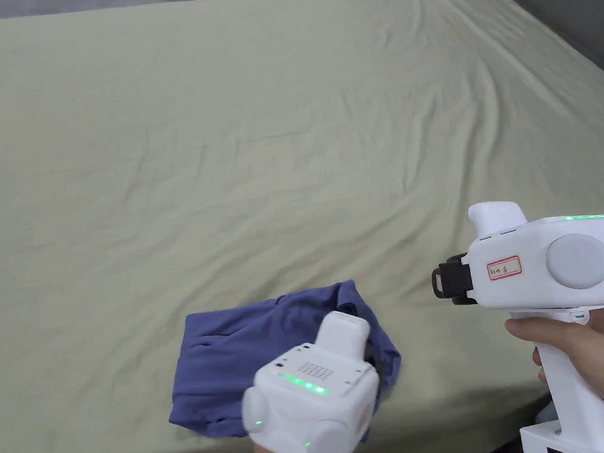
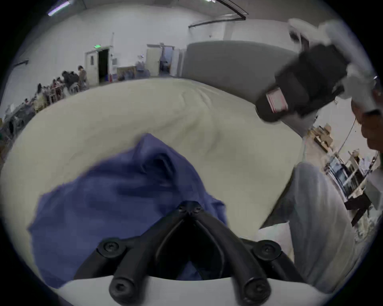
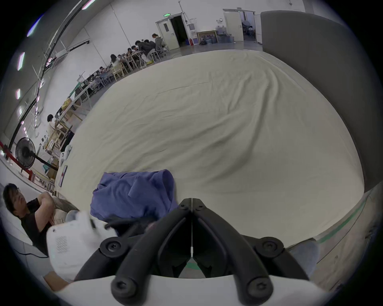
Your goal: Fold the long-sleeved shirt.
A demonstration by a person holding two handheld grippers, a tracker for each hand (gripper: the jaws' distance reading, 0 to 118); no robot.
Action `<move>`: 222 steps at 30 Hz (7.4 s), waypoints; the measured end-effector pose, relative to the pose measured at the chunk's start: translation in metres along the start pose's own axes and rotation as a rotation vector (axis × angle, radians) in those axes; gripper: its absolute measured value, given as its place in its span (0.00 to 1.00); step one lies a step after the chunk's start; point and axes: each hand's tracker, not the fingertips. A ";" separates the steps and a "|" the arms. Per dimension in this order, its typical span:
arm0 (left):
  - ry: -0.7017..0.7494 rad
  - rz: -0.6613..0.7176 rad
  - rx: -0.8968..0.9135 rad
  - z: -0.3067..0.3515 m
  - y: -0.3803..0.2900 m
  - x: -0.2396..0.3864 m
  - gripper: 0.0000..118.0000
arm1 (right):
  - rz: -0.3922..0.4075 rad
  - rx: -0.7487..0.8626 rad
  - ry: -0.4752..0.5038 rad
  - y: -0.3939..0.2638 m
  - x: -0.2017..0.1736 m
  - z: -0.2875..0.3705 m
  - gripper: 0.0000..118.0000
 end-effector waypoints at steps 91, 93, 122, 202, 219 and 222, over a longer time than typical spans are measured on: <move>0.262 0.926 0.254 0.336 -0.137 -0.559 0.12 | 0.443 -0.071 0.445 0.059 -0.404 -0.184 0.02; 0.270 0.937 0.295 0.337 -0.141 -0.561 0.53 | 0.450 -0.087 0.466 0.059 -0.411 -0.186 0.02; 0.506 0.163 0.568 0.213 0.153 -0.206 0.00 | 0.307 0.591 -0.018 0.117 -0.165 0.035 0.02; 0.643 0.054 0.688 0.146 0.087 -0.130 1.00 | 0.248 0.974 -0.257 0.023 -0.062 0.013 1.00; 0.626 0.029 0.696 0.145 0.090 -0.125 1.00 | 0.236 0.991 -0.276 0.021 -0.060 0.018 1.00; 0.625 0.027 0.696 0.144 0.089 -0.122 1.00 | 0.236 0.988 -0.276 0.021 -0.059 0.019 1.00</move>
